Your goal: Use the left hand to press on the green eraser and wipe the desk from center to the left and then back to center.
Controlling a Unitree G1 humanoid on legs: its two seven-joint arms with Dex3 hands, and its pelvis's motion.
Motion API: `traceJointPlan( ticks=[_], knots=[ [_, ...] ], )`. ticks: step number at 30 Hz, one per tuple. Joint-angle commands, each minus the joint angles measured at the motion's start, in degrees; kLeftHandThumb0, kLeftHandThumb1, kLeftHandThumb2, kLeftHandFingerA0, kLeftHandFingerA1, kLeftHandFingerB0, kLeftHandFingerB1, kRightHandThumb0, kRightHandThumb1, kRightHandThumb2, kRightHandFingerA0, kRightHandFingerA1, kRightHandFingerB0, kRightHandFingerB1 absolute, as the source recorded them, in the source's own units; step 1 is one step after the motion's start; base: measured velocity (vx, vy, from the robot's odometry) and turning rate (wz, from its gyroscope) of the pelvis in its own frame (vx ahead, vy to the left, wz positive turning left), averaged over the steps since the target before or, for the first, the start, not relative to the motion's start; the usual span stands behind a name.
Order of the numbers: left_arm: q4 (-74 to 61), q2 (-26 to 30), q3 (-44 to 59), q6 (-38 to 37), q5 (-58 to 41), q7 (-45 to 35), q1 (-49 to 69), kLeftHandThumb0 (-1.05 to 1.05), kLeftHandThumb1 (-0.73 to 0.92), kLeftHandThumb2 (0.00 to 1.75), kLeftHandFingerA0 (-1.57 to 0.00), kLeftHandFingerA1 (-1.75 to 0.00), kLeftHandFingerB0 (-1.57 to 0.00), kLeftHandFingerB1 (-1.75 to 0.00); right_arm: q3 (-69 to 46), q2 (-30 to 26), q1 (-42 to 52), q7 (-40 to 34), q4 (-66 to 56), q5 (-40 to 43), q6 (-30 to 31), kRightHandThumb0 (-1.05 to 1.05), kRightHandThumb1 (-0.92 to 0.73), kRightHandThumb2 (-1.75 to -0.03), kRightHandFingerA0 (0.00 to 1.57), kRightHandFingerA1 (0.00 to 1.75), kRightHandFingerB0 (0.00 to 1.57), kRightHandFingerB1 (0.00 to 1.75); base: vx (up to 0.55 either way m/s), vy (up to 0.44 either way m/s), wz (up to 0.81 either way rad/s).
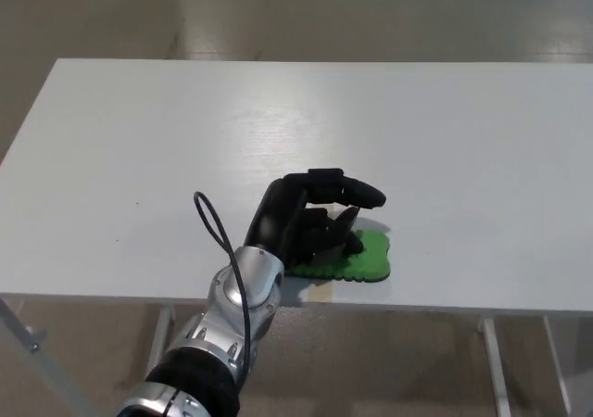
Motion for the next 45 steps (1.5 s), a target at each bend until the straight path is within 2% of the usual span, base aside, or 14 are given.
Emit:
traceJointPlan(
  ticks=[1,2,4,5,6,19,31,34,35,39,40,43,44,45],
  knots=[
    [0.93,1.12,-1.29,5.91,2.52,-5.90,2.89,-0.36,0.73,0.63,-0.79,-0.45,-0.62,-0.39,0.29,-0.62,-0.03,0.69,-0.12,-0.10,0.74,-0.15,-0.66,-0.59,0.82,0.57,0.64,0.52,0.00,0.000,0.00],
    [0.25,2.07,-0.90,5.98,1.85,-7.93,2.52,-0.55,0.53,0.74,-0.14,-0.38,-0.21,-0.40,0.30,-0.62,-0.14,0.64,0.14,-0.13,0.69,-0.15,-0.66,-0.59,0.82,0.57,0.64,0.52,0.00,0.000,0.00],
    [-0.57,3.04,-0.41,6.09,1.05,-10.22,2.20,-0.55,0.53,0.74,-0.14,-0.38,-0.21,-0.40,0.30,-0.58,-0.28,0.53,0.49,-0.17,0.58,-0.15,-0.66,-0.59,0.82,0.57,0.64,0.52,0.00,0.000,0.00],
    [-2.12,4.32,0.37,6.24,-0.23,-13.62,1.05,-0.61,0.55,0.57,0.00,-0.10,-0.11,-0.31,0.39,-0.59,-0.43,0.37,0.46,-0.34,0.59,-0.17,-0.66,-0.58,0.82,0.57,0.64,0.52,0.00,0.000,0.00],
    [-3.66,5.34,1.16,7.01,-1.56,-16.27,0.19,-0.72,0.45,0.79,0.00,-0.02,-0.01,-0.31,0.39,-0.64,-0.46,0.29,0.68,-0.43,0.53,-0.17,-0.66,-0.58,0.82,0.57,0.64,0.52,0.00,0.000,0.00],
    [-30.51,18.62,7.52,14.50,-11.51,-33.63,-3.61,-0.73,0.44,0.80,0.00,-0.03,-0.04,-0.36,0.23,-1.59,0.37,0.19,0.77,-0.95,0.21,-0.18,-0.65,-0.58,0.82,0.57,0.66,0.53,0.00,0.000,0.00],
    [-63.75,31.60,14.10,15.92,-22.18,-40.38,10.57,-0.77,0.47,0.86,-0.09,-0.10,-0.05,-0.36,-0.49,-1.28,1.30,0.79,1.87,0.19,1.06,-0.18,-0.66,-0.59,0.81,0.57,0.63,0.51,0.00,0.000,0.00],
    [-69.25,33.26,15.61,16.37,-25.09,-41.63,16.14,-0.85,0.56,0.60,-0.03,-0.23,-0.08,-0.31,-0.55,-1.35,1.32,0.47,1.49,0.06,1.43,-0.19,-0.66,-0.59,0.80,0.57,0.62,0.51,0.00,0.000,0.00],
    [-72.38,33.89,16.42,17.03,-27.11,-42.26,19.92,-0.78,0.49,0.88,-0.12,-0.12,-0.03,-0.37,-0.61,-1.39,1.46,0.73,1.43,0.24,1.42,-0.19,-0.67,-0.59,0.80,0.57,0.60,0.50,0.00,0.000,0.00],
    [-79.61,35.36,18.27,18.73,-32.54,-44.43,29.85,-0.83,0.53,0.87,-0.15,-0.10,-0.05,-0.36,-0.73,-1.52,1.82,1.78,1.82,0.78,0.93,-0.19,-0.67,-0.59,0.79,0.57,0.60,0.50,0.00,0.000,0.00],
    [-81.90,35.81,18.75,18.94,-33.93,-45.08,33.45,-0.82,0.56,0.58,-0.07,-0.23,-0.11,-0.32,-0.82,-1.66,1.80,2.14,2.10,0.99,0.73,-0.18,-0.67,-0.59,0.79,0.57,0.60,0.50,0.00,0.000,0.00],
    [-84.78,36.37,19.40,19.37,-35.39,-45.59,37.65,-0.82,0.56,0.58,-0.07,-0.23,-0.11,-0.32,-0.96,-1.83,1.71,2.50,2.43,1.22,0.54,-0.18,-0.67,-0.59,0.79,0.57,0.60,0.50,0.00,0.000,0.00],
    [-86.31,36.59,19.93,18.59,-36.68,-47.03,42.12,-0.76,0.47,0.85,-0.02,-0.23,-0.08,-0.42,-0.87,-1.86,1.32,2.21,2.80,0.93,0.25,-0.18,-0.67,-0.59,0.79,0.57,0.60,0.51,0.00,0.000,0.00],
    [-87.51,36.48,20.48,17.23,-38.31,-49.37,48.79,-0.37,0.22,0.86,0.00,-0.49,-0.01,-0.48,-0.80,-1.75,1.23,2.07,2.74,0.83,0.23,-0.18,-0.67,-0.59,0.79,0.57,0.60,0.51,0.00,0.000,0.00]
  ],
)
